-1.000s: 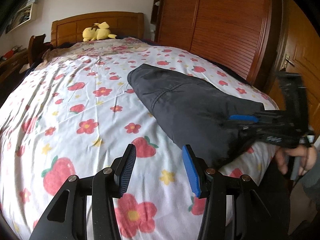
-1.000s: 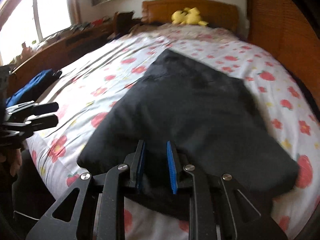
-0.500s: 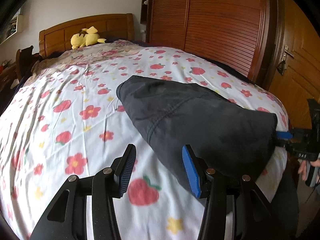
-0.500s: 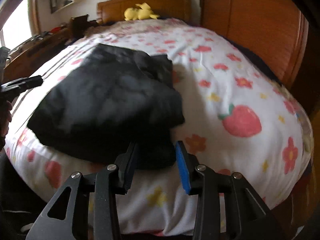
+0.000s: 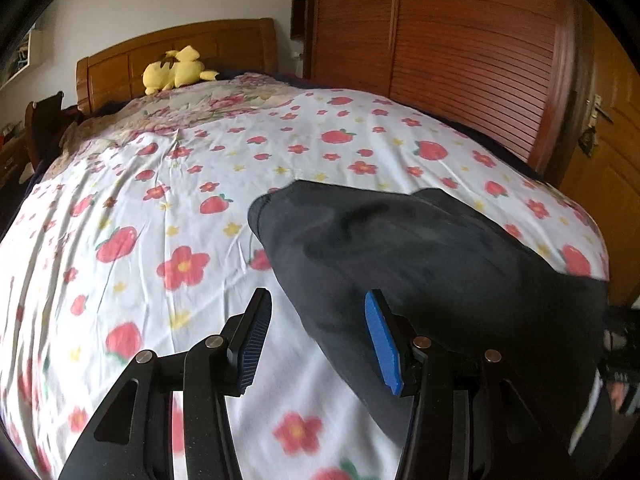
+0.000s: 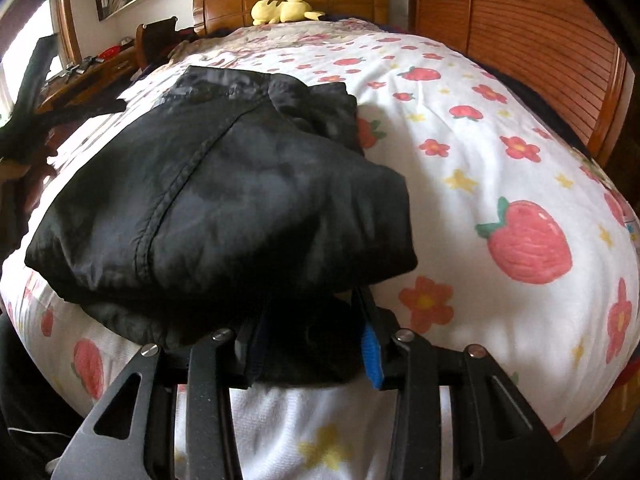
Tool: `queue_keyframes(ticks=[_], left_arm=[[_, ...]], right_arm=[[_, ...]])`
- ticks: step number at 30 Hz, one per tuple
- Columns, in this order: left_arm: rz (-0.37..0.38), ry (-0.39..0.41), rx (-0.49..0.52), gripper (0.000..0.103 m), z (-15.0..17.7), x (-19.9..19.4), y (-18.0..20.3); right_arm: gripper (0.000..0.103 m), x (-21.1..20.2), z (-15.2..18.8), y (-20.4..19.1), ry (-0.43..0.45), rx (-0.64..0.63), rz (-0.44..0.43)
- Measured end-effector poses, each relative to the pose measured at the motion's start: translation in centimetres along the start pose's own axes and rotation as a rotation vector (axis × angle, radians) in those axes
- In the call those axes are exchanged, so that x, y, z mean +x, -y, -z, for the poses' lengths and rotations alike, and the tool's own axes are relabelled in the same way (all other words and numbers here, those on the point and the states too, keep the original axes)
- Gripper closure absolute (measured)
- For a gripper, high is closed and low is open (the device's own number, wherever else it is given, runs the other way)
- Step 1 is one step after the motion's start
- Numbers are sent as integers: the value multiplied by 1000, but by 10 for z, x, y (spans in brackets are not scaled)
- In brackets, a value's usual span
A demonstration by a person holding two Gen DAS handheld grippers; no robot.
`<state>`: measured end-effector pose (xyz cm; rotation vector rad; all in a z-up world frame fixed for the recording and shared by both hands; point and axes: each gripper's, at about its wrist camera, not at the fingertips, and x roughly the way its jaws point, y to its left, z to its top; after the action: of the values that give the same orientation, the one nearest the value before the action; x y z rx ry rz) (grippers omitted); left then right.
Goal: Fold large clothes
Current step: 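Close both grippers on the folded black jacket bundle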
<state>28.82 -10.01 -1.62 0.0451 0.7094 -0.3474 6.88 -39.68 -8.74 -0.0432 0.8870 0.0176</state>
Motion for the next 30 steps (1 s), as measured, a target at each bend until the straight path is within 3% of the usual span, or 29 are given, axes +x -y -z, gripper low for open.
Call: queue_keyframes(ticks=[11, 18, 24, 27, 28, 30], left_arm=[[-12, -70, -39, 52, -38, 87, -24], [4, -106, -106, 31, -38, 120, -36], [69, -149, -192, 31, -43, 135, -47], [75, -160, -191, 35, -48, 140, -48], [86, -162, -186, 45, -50, 141, -47], [98, -168, -181, 55, -52, 141, -46]], right_arm=[[58, 7, 1, 4, 16, 18, -33], [57, 7, -1, 3, 11, 38, -36], [57, 12, -3, 8, 4, 100, -97], [57, 13, -4, 6, 1, 91, -107], [57, 14, -4, 6, -2, 94, -115], [62, 14, -4, 6, -5, 100, -130]])
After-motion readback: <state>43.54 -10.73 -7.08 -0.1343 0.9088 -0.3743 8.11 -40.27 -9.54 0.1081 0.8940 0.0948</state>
